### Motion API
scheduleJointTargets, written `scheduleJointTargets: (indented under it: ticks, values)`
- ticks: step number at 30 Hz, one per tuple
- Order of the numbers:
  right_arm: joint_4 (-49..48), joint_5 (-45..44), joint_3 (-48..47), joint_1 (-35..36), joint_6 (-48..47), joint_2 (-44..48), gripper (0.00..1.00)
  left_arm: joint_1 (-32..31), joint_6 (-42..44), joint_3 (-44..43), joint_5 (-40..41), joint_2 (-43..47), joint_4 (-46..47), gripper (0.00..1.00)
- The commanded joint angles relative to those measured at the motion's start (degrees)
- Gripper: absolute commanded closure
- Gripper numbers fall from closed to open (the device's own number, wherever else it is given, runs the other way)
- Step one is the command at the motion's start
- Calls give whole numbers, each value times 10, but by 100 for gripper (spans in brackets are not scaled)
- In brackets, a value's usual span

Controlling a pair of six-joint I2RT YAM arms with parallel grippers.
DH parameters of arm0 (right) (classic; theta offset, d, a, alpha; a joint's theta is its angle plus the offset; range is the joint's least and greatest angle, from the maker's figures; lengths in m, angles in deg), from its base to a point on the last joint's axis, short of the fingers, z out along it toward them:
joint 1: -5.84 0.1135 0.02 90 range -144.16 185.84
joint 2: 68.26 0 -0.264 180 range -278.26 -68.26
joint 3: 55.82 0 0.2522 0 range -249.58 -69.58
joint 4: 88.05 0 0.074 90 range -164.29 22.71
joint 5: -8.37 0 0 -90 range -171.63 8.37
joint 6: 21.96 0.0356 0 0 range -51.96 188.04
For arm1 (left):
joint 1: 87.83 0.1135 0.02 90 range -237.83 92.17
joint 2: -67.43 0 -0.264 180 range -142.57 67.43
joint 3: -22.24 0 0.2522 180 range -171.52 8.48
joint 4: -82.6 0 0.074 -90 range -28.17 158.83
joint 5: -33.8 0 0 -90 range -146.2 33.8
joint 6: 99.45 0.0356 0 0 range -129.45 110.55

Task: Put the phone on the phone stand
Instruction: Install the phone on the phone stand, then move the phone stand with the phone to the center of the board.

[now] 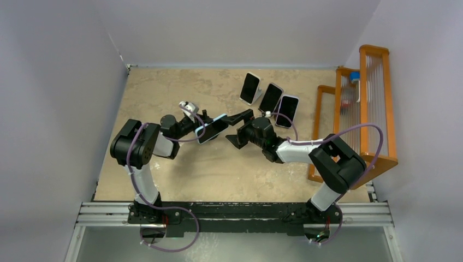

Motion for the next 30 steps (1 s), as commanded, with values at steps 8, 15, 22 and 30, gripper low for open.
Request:
scheduleJointTargets:
  ticks: [8,15,22,30]
  values:
    - [-108,-36,-18,16,-14,0,1,0,-31,-23,-22,-1,46,100]
    - [-125,-40,10,23,-41,36,1,0,-36,-27,-18,-9,43,100]
    - [-135,-49,50,25,-37,54,1,1,-37,-29,-16,-12,41,100]
    - [-89,-54,2,25,-33,21,1,1,-36,-30,-17,-11,37,100]
